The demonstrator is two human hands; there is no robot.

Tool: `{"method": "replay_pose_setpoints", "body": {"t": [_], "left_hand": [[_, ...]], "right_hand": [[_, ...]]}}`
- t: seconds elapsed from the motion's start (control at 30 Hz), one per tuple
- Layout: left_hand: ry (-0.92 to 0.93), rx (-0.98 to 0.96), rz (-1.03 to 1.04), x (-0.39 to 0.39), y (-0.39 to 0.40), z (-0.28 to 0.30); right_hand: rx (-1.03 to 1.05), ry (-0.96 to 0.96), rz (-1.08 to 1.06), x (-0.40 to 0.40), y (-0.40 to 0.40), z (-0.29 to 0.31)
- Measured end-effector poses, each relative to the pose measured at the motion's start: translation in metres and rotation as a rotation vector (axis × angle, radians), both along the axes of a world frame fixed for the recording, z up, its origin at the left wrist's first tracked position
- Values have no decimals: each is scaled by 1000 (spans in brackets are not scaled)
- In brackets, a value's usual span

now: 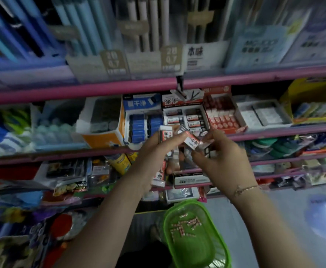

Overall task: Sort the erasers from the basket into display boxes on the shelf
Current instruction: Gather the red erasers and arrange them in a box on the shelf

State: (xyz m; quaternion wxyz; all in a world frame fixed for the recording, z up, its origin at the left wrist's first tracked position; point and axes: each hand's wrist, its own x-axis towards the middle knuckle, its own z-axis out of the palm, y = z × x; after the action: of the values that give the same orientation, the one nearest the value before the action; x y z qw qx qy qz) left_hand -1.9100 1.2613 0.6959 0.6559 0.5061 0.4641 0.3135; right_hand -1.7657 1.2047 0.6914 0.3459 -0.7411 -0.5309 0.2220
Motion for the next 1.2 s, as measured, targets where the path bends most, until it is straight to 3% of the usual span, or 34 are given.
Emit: {"method": "replay_pose_setpoints", "body": {"t": [0.07,0.23,0.3,0.47,0.6,0.83,1.0,1.1,1.2], "left_hand": [[42,6,-12,4,14,1],[-6,-107,73,6,34,-1],[-47,-100,-9,9,33,0],[-1,-67,-70,26,23,-2],[83,-45,-60,30,22,1],[28,-57,72,31,18,-9],[10,-137,217,24,22,-21],[152,-23,29,14,35,-17],[348,145,-105,11,60,-4]], "right_hand": [[-9,24,53,-2,12,2],[-17,741,170,22,27,14],[-37,872,133,34,32,17],[-165,704,292,50,43,14],[-228,747,361,54,49,10],[-84,964,31,47,66,-7],[-128,914,85,53,61,-13],[-267,944,126,62,64,-7],[-301,858,149,60,79,3]]}}
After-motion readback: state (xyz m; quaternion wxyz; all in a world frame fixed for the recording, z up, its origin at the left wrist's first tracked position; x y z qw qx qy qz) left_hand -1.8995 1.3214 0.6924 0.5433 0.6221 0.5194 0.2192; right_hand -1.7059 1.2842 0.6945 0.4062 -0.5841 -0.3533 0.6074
